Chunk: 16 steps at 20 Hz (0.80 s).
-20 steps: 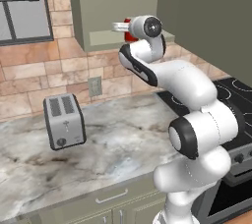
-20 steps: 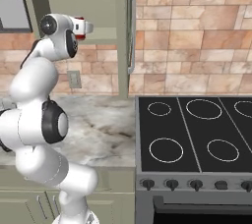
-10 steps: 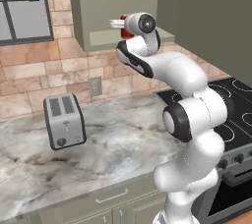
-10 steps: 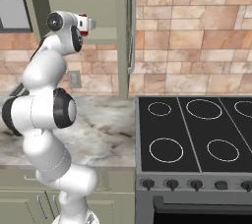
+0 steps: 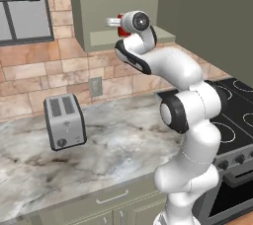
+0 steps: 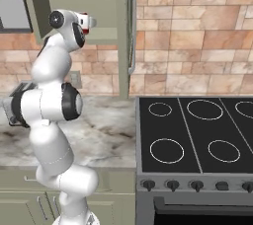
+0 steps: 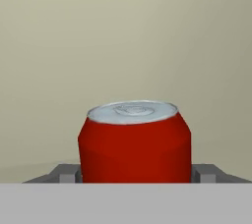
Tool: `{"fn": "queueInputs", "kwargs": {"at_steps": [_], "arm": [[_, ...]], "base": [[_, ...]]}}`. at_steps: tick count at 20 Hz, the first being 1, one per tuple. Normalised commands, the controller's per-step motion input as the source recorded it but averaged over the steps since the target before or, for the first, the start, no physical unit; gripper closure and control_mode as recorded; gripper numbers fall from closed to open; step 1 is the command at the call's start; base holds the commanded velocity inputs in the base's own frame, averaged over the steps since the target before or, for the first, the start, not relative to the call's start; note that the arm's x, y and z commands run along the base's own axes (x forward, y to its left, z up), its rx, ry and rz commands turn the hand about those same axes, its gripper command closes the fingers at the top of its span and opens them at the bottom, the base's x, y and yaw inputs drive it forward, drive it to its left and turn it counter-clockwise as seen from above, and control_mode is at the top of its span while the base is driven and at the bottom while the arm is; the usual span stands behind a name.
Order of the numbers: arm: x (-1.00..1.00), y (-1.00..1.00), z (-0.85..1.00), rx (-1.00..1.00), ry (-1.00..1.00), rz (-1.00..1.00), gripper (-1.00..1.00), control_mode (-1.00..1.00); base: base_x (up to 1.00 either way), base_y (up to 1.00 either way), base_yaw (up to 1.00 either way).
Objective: Pick the can from the counter and place it in the open cabinet.
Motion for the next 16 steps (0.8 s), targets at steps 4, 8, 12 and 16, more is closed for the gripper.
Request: {"fn": "queueInputs", "kwargs": {"at_steps": [4,8,12,16], "arm": [[0.42,0.06,-0.45,0.01,0.0,0.0,1.0,-1.0],[0.47,0.03,-0.34,0.0,0.0,0.0,1.0,-1.0],[0.44,0.01,-0.38,0.0,0.0,0.0,1.0,-1.0],[0.1,0.0,-0.16,0.0,0.0,0.0,-1.0,-1.0]], "base": [[0.0,0.0,0.0],[0.0,0.0,0.0],[0.0,0.0,0.0],[0.0,0.0,0.0]]}}
